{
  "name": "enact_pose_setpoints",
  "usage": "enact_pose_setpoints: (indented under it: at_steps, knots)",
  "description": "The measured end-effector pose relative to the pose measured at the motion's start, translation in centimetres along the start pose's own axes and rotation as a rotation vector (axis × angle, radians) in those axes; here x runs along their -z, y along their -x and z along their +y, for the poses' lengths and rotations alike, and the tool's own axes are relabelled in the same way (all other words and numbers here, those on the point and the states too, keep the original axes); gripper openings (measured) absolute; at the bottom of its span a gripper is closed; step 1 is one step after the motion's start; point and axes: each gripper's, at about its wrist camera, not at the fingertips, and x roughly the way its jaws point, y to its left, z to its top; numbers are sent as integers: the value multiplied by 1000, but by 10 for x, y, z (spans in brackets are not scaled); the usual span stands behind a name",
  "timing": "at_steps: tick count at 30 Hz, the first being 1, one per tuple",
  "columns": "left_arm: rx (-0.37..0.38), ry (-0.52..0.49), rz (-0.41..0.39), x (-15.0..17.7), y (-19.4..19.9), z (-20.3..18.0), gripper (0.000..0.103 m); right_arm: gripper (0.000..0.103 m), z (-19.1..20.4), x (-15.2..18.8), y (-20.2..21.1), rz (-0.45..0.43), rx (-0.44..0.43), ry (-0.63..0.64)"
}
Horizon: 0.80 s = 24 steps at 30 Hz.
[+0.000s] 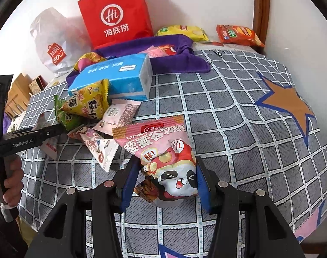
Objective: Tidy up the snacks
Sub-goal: 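Grasp the pink panda snack bag with the right gripper while the left gripper grasps the red-white candy stick, then carry both snacks onto the purple towel and open both grippers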
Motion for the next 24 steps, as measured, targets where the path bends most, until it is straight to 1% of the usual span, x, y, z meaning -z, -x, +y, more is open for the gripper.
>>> enact_pose_setpoints:
  at_steps: [1, 2, 3, 10, 15, 18, 24]
  knots:
    - [13, 11, 15, 1, -2, 2, 39, 50, -1, 0, -1, 2, -1, -2]
    - [17, 17, 28, 2, -3, 3, 30, 50, -2, 0, -1, 2, -2, -3]
    - [17, 16, 29, 4, -2, 3, 31, 50, -2, 0, -1, 2, -3, -3]
    - [80, 38, 26, 12, 11, 9, 17, 50, -1, -1, -2, 0, -1, 3]
    - [101, 26, 16, 15, 20, 8, 13, 50, 1, -1, 1, -3, -5, 8]
    - [117, 23, 10, 15, 26, 6, 13, 50, 3, 0, 4, -8, -4, 12]
    - [119, 3, -17, 14, 41, -2, 13, 50, 8, -2, 15, -31, -3, 19]
